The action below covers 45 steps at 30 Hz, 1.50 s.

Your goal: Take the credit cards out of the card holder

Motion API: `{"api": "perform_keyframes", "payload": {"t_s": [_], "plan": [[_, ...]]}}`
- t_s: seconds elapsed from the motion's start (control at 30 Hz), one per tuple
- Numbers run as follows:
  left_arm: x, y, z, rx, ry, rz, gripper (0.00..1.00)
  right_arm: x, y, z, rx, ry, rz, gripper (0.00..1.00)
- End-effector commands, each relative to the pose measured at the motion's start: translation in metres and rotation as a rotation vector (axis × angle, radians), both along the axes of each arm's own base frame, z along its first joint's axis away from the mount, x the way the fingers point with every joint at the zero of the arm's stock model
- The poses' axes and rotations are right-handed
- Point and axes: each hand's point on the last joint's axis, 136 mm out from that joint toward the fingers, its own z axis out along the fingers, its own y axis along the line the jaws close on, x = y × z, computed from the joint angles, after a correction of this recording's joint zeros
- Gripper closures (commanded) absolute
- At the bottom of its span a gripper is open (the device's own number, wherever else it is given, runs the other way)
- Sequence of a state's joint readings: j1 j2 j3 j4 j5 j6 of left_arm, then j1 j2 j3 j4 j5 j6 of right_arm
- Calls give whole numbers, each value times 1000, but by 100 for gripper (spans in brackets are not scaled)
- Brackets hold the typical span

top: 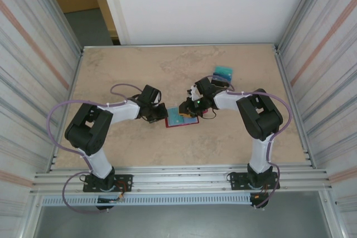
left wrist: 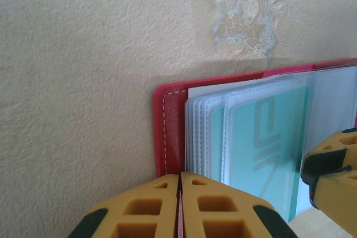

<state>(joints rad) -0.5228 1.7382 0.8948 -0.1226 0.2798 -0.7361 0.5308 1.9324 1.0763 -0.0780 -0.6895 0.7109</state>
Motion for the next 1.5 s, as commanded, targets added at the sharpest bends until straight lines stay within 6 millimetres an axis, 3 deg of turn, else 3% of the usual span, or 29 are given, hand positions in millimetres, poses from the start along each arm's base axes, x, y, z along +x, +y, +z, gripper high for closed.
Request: {"api": "perform_keyframes", "payload": {"t_s": [0.0, 0.5, 0.93, 1.47], "plan": [[0, 4, -7, 17, 15, 6, 90, -6, -3, -3, -4, 25, -5, 75], [0, 5, -7, 24, 17, 3, 90, -3, -16, -9, -47, 29, -20, 75], [1, 4, -5, 21, 12, 1, 90, -11, -5, -23, -54, 60, 12, 75], [4, 3, -7, 23, 21, 4, 90, -4, 16, 18, 194, 39, 20, 78]]}}
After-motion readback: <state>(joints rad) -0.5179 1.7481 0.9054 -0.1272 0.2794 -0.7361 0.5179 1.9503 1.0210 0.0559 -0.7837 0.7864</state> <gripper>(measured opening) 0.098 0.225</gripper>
